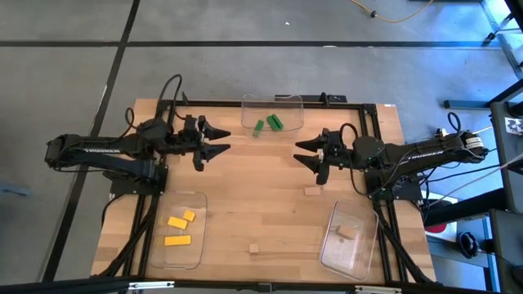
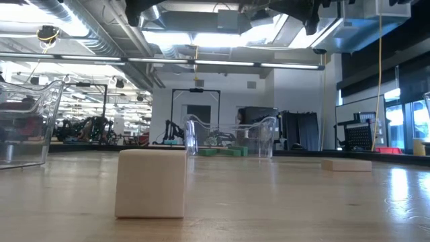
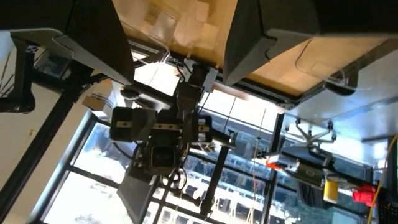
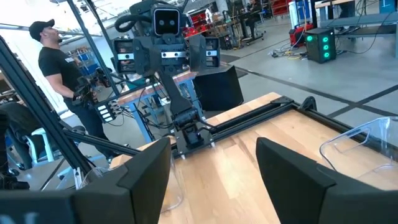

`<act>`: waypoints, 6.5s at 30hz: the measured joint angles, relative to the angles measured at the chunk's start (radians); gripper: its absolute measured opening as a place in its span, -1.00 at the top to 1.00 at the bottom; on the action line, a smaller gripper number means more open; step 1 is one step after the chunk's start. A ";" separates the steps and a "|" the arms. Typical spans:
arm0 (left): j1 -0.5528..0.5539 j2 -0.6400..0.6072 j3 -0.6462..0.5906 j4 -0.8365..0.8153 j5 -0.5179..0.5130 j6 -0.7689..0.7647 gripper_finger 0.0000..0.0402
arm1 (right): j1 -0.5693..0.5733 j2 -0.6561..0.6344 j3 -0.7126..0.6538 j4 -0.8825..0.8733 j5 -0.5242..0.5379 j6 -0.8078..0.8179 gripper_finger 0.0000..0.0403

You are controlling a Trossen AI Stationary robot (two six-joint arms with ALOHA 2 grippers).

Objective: Sort & place blocks by color

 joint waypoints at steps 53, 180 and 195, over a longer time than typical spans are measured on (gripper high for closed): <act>-0.001 -0.003 -0.002 0.003 -0.022 -0.011 -0.18 | 0.000 0.271 0.384 -1.054 -0.183 0.194 -0.19; -0.009 0.191 -0.002 0.168 0.003 0.092 -0.18 | 0.743 0.637 0.222 -1.057 -0.330 1.044 0.10; -0.003 0.191 -0.002 0.168 0.005 0.092 -0.18 | 0.742 0.398 0.222 -1.089 -0.366 0.919 -0.59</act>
